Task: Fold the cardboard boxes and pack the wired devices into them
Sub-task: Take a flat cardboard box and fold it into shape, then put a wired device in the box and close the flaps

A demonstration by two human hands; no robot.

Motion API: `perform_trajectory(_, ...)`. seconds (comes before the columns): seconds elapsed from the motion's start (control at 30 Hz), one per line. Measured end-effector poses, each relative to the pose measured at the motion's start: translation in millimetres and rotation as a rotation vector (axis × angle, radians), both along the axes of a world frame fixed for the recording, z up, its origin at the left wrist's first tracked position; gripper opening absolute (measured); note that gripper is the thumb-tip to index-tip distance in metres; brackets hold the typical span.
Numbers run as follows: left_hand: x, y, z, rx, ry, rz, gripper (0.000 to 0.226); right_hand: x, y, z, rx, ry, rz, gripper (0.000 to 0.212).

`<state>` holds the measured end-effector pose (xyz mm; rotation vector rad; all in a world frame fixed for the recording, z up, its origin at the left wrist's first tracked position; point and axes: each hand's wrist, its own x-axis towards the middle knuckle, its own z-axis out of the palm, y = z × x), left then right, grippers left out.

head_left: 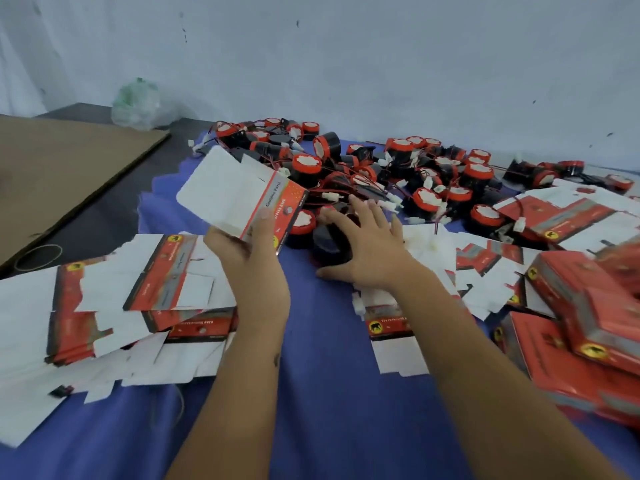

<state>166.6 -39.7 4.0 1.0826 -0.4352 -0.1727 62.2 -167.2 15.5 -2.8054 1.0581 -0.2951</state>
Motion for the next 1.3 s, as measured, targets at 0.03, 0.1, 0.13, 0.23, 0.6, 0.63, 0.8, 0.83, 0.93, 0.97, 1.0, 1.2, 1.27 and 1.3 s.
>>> perform_trajectory(0.03,-1,-2,-3,0.039,-0.016,-0.034,0.027,-8,4,-3,-0.013,-0.047,-0.019,0.093)
perform_trajectory(0.1,-1,-5,-5,0.131,-0.030,-0.098,0.037,-18,13,-7,-0.035,-0.126,-0.046,0.080)
perform_trajectory(0.13,0,-6,-7,0.168,-0.031,-0.120,0.042,-20,18,-8,-0.044,-0.157,-0.056,0.074)
perform_trajectory(0.23,0,-7,-9,0.240,-0.001,-0.165,0.053,-23,34,-11,-0.002,-0.237,-0.070,0.064)
perform_trajectory(0.6,-11,-11,-2,0.276,0.212,-0.375,0.077,-18,69,-13,0.374,-0.553,-0.169,0.083)
perform_trajectory(0.63,-10,-10,-2,0.272,0.220,-0.385,0.077,-18,68,-13,0.386,-0.550,-0.181,0.084)
perform_trajectory(0.8,-9,-8,-1,0.259,0.230,-0.457,0.076,-10,65,-10,0.414,-0.568,-0.226,0.069)
perform_trajectory(0.83,-9,-8,0,0.251,0.240,-0.478,0.071,-8,66,-10,0.407,-0.599,-0.235,0.062)
perform_trajectory(0.93,-13,-6,4,0.255,0.200,-0.511,0.045,-7,70,-11,0.336,-0.696,-0.302,0.052)
perform_trajectory(0.97,-15,-5,5,0.238,0.178,-0.514,0.036,-8,71,-11,0.292,-0.747,-0.332,0.051)
perform_trajectory(1.0,-17,-5,7,0.213,0.160,-0.524,0.031,-11,72,-9,0.252,-0.797,-0.351,0.051)
perform_trajectory(1.2,-16,-1,10,0.173,0.223,-0.460,0.067,-45,76,1,0.452,-1.180,-0.254,0.058)
perform_trajectory(1.27,-11,3,6,0.286,0.132,-0.297,0.063,-59,80,0,0.432,-1.198,-0.277,0.056)
perform_trajectory(1.3,-10,5,4,0.328,0.077,-0.223,0.058,-65,82,-1,0.402,-1.188,-0.291,0.057)
